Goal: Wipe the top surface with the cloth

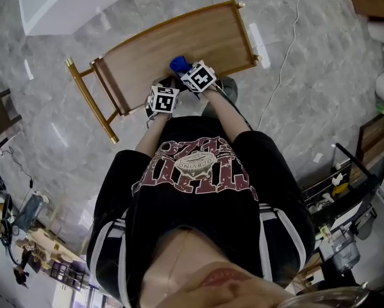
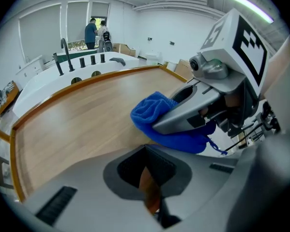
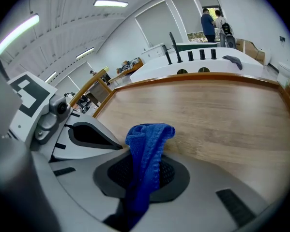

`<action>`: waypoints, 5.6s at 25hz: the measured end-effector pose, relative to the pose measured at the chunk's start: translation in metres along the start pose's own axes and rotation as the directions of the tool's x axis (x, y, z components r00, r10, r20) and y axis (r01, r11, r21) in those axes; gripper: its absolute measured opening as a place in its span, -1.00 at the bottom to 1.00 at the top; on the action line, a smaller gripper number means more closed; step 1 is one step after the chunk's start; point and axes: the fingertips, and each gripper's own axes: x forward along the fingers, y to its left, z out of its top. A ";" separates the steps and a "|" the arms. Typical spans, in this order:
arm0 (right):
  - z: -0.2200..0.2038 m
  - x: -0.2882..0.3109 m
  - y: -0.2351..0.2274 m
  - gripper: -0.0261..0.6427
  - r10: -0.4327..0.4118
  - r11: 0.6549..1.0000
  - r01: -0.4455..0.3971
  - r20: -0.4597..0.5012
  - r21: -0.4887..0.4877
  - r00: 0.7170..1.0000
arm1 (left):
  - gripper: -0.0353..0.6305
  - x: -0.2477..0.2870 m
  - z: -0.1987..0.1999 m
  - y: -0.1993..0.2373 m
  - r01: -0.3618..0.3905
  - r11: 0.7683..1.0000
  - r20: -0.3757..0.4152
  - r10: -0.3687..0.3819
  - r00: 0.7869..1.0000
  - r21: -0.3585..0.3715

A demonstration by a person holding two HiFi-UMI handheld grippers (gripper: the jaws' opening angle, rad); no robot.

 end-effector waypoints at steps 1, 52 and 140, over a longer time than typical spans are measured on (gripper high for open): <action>-0.001 -0.003 -0.002 -0.75 -0.005 1.000 0.005 0.003 0.005 1.000 | -0.76 0.001 0.002 -0.004 0.006 1.000 -0.002 -0.006 1.000 0.011; -0.049 -0.116 -0.151 -0.75 -0.305 0.927 0.274 0.089 0.256 0.948 | -0.76 0.037 0.055 -0.061 0.131 0.968 -0.069 -0.119 0.991 0.213; 0.157 -0.173 -0.007 -0.75 -0.052 0.982 0.134 0.481 -0.136 0.875 | -0.76 -0.123 0.170 0.024 -0.044 0.996 0.497 0.080 0.864 -0.083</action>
